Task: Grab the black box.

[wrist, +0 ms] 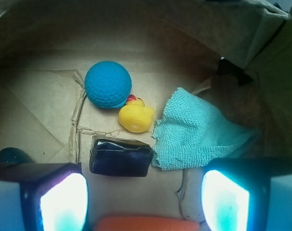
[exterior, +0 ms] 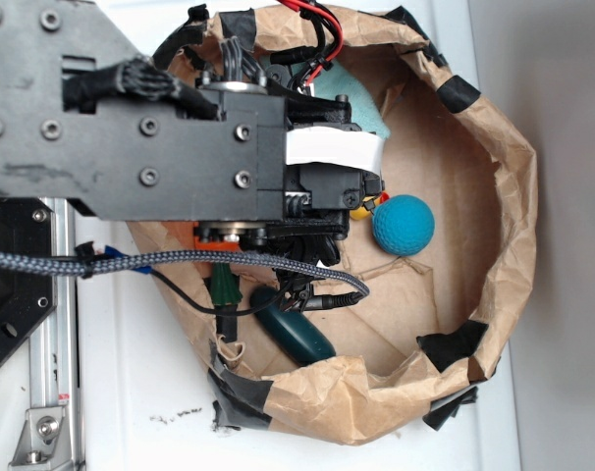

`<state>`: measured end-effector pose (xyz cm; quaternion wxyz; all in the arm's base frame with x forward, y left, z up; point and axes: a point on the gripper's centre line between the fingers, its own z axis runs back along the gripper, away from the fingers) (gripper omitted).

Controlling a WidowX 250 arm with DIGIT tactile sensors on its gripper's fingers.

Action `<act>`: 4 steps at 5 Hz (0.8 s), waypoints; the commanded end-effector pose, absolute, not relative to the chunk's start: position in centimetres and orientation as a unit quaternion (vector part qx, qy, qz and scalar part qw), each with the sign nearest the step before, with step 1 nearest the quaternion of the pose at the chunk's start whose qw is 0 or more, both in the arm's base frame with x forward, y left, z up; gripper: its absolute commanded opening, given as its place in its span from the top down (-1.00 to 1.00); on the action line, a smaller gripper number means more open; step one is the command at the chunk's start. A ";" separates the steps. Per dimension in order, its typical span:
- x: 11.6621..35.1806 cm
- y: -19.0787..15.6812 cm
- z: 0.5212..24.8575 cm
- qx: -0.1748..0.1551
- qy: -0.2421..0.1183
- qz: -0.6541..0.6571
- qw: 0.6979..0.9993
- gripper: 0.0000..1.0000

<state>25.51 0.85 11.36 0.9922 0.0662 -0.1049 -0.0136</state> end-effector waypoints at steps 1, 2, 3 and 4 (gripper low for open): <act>26.6 1.2 6.7 0.059 -0.088 -0.002 0.994 -1.00; 26.6 0.1 5.6 0.039 -0.073 -0.020 0.996 -1.00; 26.1 -0.4 5.1 0.029 -0.052 -0.025 0.998 -1.00; 25.8 -1.0 4.9 0.036 -0.044 -0.027 0.998 -0.61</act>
